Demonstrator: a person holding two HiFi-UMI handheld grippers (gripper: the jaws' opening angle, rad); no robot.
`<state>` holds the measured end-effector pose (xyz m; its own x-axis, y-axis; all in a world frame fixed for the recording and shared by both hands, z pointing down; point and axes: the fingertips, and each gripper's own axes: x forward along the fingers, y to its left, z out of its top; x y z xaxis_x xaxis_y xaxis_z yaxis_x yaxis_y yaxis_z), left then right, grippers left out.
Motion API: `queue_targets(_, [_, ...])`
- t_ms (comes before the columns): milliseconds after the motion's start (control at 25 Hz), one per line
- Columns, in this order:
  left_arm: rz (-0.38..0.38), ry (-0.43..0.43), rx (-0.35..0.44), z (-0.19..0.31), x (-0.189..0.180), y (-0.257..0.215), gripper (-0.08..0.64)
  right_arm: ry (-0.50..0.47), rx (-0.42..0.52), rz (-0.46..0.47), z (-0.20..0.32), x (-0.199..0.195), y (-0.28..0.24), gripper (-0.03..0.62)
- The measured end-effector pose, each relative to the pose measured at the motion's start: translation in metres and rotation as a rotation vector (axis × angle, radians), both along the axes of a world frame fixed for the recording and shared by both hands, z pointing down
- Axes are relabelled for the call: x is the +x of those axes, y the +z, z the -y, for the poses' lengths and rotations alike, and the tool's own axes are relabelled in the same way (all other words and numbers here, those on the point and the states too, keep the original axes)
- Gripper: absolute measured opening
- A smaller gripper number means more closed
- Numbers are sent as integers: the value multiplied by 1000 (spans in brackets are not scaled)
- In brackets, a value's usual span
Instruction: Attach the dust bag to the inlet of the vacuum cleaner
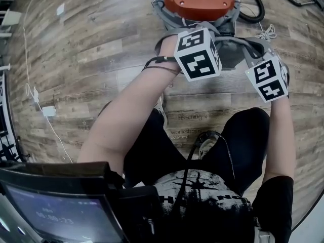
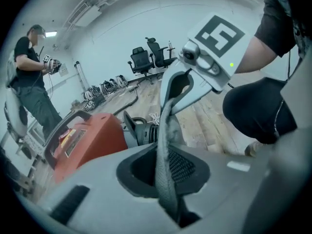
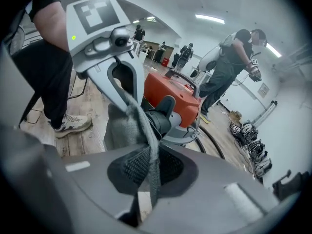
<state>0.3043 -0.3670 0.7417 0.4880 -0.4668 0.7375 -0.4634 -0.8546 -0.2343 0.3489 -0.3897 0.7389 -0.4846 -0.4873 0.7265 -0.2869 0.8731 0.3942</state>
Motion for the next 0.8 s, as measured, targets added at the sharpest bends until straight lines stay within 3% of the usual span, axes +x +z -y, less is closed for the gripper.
queue_targets(240, [13, 2, 7, -3, -2, 6, 42, 6, 12, -7, -1, -1, -1, 35])
queue_targets(360, [44, 13, 29, -5, -5, 10, 81, 13, 14, 1, -2, 1, -1, 142])
queue_targets(440, [46, 16, 35, -7, -9, 9, 168, 6, 0, 24, -4, 1, -3, 220])
queue_targets(560, [13, 2, 62, -7, -14, -3, 232, -14, 23, 40, -6, 1, -13, 263])
queue_targets(720, [-29, -17, 91, -11, -21, -20, 249, -36, 75, 68, -7, -2, -32, 272])
queue_targets(800, [-73, -29, 111, -13, -21, -32, 212, -40, 103, 113, -10, -4, -45, 245])
